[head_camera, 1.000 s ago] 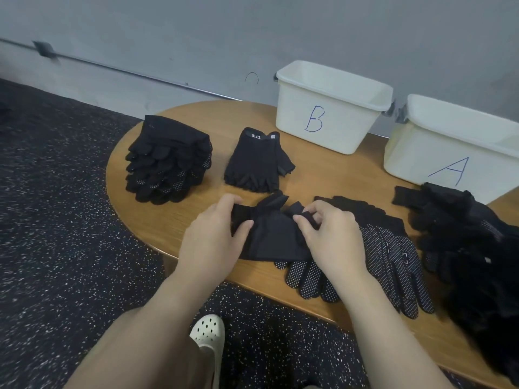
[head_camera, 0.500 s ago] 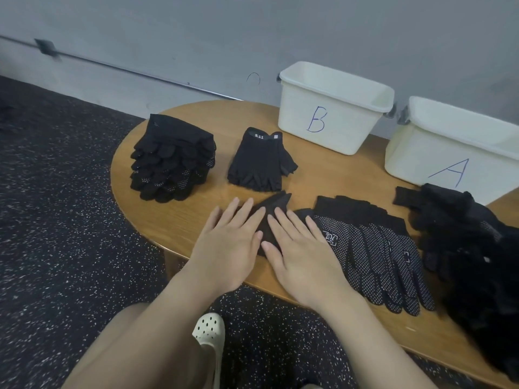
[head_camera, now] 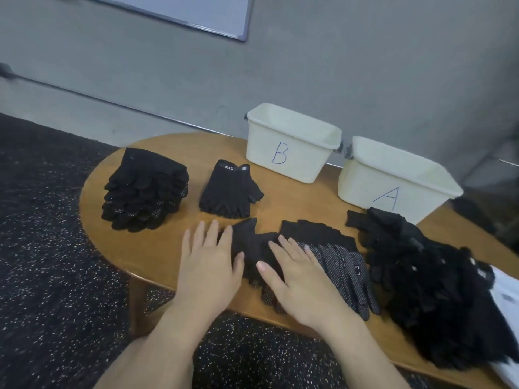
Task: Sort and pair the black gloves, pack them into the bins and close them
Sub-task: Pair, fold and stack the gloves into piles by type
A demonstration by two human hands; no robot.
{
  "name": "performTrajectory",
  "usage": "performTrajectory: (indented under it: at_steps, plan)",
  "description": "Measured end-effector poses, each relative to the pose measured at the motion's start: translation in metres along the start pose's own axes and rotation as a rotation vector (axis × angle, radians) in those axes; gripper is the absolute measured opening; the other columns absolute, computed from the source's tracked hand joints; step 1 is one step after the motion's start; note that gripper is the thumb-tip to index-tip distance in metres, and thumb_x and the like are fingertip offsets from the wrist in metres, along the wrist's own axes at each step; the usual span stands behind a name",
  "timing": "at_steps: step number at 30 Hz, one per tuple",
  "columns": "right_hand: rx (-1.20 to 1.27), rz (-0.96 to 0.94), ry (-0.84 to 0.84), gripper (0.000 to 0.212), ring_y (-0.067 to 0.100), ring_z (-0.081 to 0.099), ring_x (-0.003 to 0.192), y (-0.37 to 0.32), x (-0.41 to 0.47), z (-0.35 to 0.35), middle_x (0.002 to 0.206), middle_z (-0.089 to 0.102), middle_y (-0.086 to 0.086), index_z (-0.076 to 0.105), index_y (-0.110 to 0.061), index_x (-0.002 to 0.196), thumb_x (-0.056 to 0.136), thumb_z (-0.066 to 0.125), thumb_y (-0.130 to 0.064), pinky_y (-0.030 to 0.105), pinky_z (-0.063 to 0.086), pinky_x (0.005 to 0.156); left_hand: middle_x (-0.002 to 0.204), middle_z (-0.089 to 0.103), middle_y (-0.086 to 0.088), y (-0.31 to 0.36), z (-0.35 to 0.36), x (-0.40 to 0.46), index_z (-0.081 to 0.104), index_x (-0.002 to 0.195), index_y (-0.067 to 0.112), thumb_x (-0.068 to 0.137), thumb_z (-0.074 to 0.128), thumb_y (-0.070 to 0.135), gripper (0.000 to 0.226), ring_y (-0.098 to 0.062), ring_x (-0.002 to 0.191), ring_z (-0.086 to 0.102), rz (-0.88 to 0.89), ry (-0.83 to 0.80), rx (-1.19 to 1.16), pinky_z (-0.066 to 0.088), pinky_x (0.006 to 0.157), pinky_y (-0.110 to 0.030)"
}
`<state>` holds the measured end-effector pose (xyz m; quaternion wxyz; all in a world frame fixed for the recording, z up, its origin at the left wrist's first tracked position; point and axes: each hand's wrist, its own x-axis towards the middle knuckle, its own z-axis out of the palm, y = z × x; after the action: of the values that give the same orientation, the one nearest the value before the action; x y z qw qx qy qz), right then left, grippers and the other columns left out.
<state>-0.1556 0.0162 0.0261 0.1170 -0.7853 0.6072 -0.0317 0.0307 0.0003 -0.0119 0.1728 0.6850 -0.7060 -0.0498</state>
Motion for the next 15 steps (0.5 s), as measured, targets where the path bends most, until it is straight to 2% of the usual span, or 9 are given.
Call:
performTrajectory:
  at_steps: [2,4,6,8,10,12,15]
  plan:
    - [-0.059,0.010,0.017,0.079,0.009,-0.002,0.158,0.009,-0.009,-0.022,0.173,0.007,-0.007,0.019,-0.033,0.164,0.097,0.009,-0.074,0.032,-0.010,0.125,0.165,0.036,-0.009,0.013,-0.002,0.001,0.042,0.157,0.022,0.104,0.041,0.052,0.061,-0.030,0.156,0.022,0.020,0.057,-0.030,0.009,0.129,-0.051]
    - [-0.117,0.018,0.055,0.075,0.013,0.008,0.158,0.020,-0.020,-0.050,0.171,0.016,-0.005,0.027,-0.032,0.162,0.100,0.013,-0.072,0.035,-0.005,0.126,0.165,0.038,-0.008,0.025,0.001,0.002,0.046,0.155,0.022,0.104,0.041,0.051,0.059,-0.028,0.156,0.024,0.068,0.061,-0.081,0.008,0.129,-0.049]
    - [-0.151,0.021,0.106,0.070,0.018,0.025,0.153,0.033,-0.030,-0.083,0.165,0.035,-0.001,0.040,-0.029,0.156,0.102,0.021,-0.068,0.039,0.007,0.127,0.165,0.037,-0.006,0.040,0.005,0.002,0.047,0.154,0.022,0.105,0.041,0.050,0.057,-0.026,0.156,0.023,0.123,0.051,-0.126,0.005,0.129,-0.046]
    - [-0.167,0.034,0.145,0.062,0.021,0.049,0.136,0.047,-0.037,-0.114,0.145,0.058,0.000,0.054,-0.025,0.144,0.102,0.030,-0.063,0.040,0.028,0.119,0.164,0.038,-0.006,0.055,0.008,0.002,0.050,0.152,0.022,0.105,0.042,0.049,0.055,-0.024,0.156,0.025,0.185,0.049,-0.187,0.004,0.129,-0.043]
    - [-0.107,0.082,0.155,0.054,0.020,0.062,0.114,0.063,-0.038,-0.141,0.126,0.067,-0.001,0.063,-0.022,0.132,0.101,0.038,-0.058,0.037,0.044,0.104,0.164,0.038,-0.004,0.068,0.014,0.001,0.050,0.152,0.023,0.105,0.042,0.048,0.053,-0.021,0.155,0.027,0.258,0.040,-0.237,0.005,0.130,-0.041]
    - [-0.089,0.137,0.157,0.041,0.019,0.064,0.109,0.085,-0.036,-0.160,0.123,0.069,-0.002,0.067,-0.022,0.125,0.103,0.048,-0.049,0.036,0.047,0.100,0.165,0.036,-0.002,0.080,0.021,-0.001,0.048,0.152,0.026,0.106,0.040,0.049,0.053,-0.019,0.154,0.026,0.327,0.013,-0.259,0.004,0.130,-0.038]
    - [-0.116,0.211,0.129,0.027,0.018,0.062,0.115,0.124,-0.028,-0.178,0.123,0.071,-0.003,0.071,-0.022,0.117,0.103,0.055,-0.038,0.036,0.046,0.103,0.167,0.033,-0.001,0.095,0.030,-0.001,0.045,0.154,0.027,0.106,0.038,0.051,0.054,-0.018,0.155,0.023,0.388,-0.026,-0.280,0.003,0.130,-0.037]
